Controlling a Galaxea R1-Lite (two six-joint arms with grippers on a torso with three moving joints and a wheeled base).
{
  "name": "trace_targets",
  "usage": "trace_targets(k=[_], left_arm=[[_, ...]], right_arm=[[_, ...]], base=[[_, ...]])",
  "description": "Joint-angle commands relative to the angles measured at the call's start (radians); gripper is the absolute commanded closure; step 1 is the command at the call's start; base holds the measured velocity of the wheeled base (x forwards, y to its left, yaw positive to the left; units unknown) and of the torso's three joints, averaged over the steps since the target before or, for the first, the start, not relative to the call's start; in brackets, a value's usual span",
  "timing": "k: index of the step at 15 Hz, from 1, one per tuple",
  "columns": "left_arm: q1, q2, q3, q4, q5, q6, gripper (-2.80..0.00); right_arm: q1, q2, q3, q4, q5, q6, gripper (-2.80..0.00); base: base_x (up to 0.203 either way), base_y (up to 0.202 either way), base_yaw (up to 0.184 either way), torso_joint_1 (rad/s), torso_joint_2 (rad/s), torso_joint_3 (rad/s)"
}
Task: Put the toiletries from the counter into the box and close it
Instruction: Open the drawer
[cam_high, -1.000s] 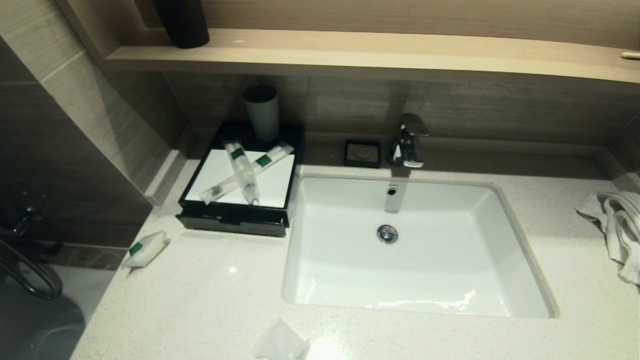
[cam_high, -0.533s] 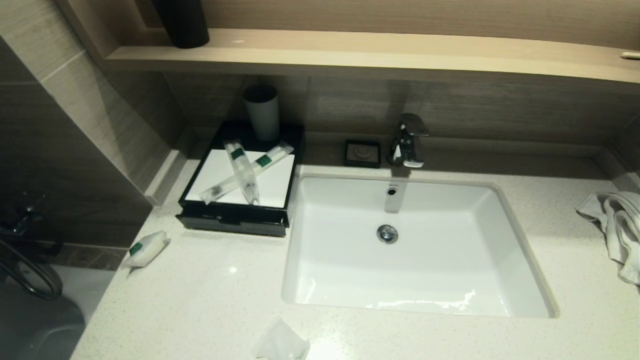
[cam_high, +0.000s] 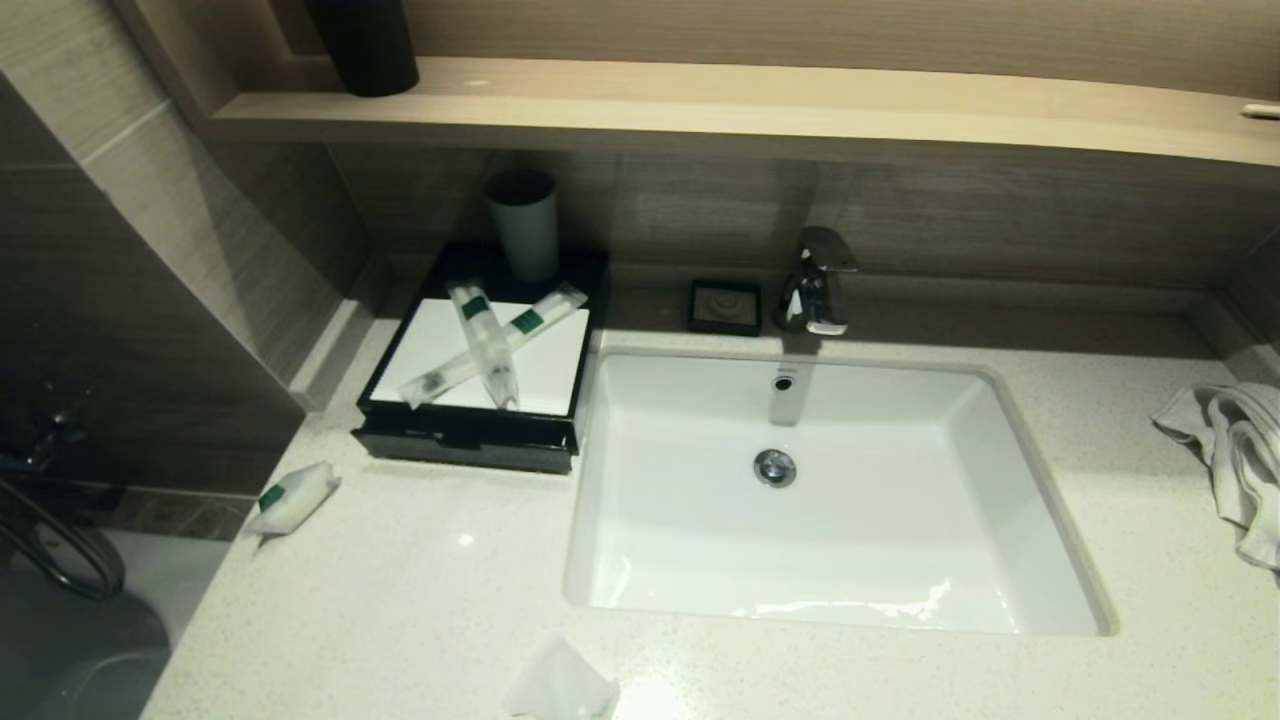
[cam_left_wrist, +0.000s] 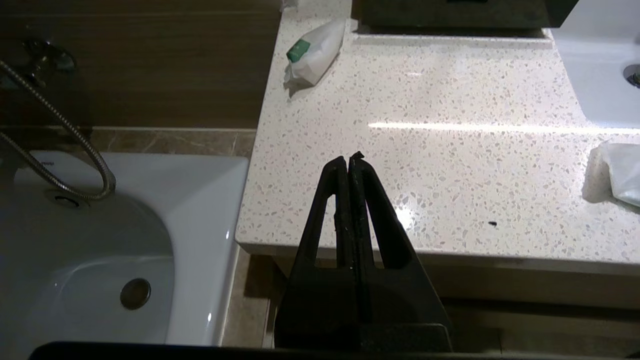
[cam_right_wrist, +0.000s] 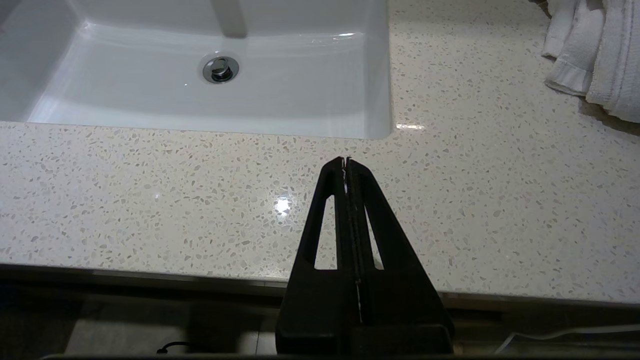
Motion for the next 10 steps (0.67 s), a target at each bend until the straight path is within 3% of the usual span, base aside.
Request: trace_targets(k=[1, 5, 10], left_arm=[[0.000, 0.001, -0.003, -0.039, 0.003, 0.014, 0.00], [0.000, 0.001, -0.089, -0.070, 0.000, 0.026, 0.00], [0.000, 0.001, -0.229, -0.002, -0.004, 0.029, 0.00]], right_arm=[[0.000, 0.000, 0.000, -0.001, 0.000, 0.000, 0.00], [0.000, 0.000, 0.000, 0.001, 0.000, -0.001, 0.00], [0.000, 0.000, 0.000, -0.001, 0.000, -0.001, 0.00]], base=[[0.000, 0.000, 0.000, 0.000, 0.00, 0.000], [0.000, 0.000, 0.000, 0.000, 0.00, 0.000], [0.000, 0.000, 0.000, 0.000, 0.00, 0.000]])
